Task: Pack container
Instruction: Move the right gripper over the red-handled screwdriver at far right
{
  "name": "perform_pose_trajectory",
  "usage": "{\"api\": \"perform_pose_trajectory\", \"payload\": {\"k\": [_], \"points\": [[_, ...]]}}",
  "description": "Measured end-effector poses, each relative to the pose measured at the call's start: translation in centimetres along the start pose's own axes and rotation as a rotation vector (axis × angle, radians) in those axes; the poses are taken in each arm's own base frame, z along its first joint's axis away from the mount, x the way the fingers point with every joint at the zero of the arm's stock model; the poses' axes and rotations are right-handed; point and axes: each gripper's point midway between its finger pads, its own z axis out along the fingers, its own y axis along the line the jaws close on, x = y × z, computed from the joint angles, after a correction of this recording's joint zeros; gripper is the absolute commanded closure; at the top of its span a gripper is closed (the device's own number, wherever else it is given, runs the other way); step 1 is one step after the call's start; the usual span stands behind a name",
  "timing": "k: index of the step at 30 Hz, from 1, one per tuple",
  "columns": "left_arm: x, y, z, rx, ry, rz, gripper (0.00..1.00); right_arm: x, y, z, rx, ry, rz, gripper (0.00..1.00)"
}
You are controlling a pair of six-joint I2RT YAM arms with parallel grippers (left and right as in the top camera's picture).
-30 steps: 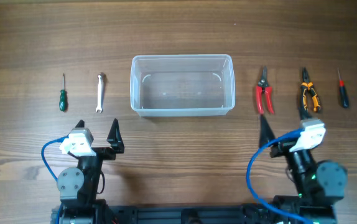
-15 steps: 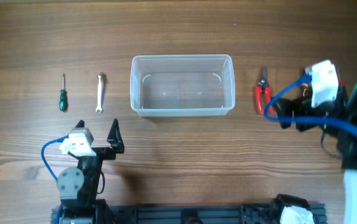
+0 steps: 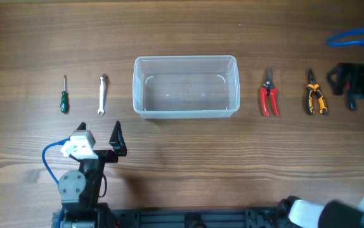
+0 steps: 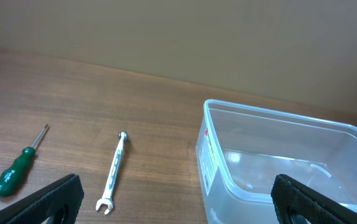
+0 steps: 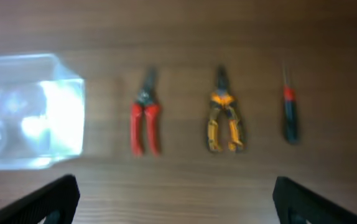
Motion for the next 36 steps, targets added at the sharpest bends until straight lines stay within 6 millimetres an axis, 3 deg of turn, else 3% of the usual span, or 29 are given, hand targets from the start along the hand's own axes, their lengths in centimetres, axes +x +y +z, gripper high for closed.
{"api": "perform_pose_trajectory", "payload": {"k": [4, 8, 12, 18, 26, 30, 36], "points": [[0.0, 0.0, 0.0, 0.001, -0.001, 0.0, 0.0, -2.3, -3.7, -1.0, 0.086, -0.056, -0.002, 0.0], [0.0, 0.0, 0.0, 0.001, -0.001, 0.0, 0.0, -2.7, -4.7, -0.1, 0.098, -0.04, -0.074, 0.0], [0.0, 0.0, 0.0, 0.0, -0.001, 0.0, 0.0, -2.4, -7.1, 3.3, 0.125, 0.045, -0.087, 0.0], [0.0, 0.0, 0.0, 0.001, -0.001, 0.0, 0.0, -0.6, -10.8, 10.8, 0.135, 0.228, -0.06, 0.0], [0.0, 0.0, 0.0, 0.0, -0.001, 0.0, 0.0, 1.7, -13.3, 16.2, 0.136, 0.395, -0.04, 0.0], [0.0, 0.0, 0.0, 0.0, -0.001, 0.0, 0.0, 2.8, -14.0, 17.9, 0.14, 0.447, -0.04, 0.0], [0.0, 0.0, 0.0, 0.001, -0.001, 0.0, 0.0, 2.0, -14.8, 18.2, 0.174, 0.413, -0.05, 0.0]]}}
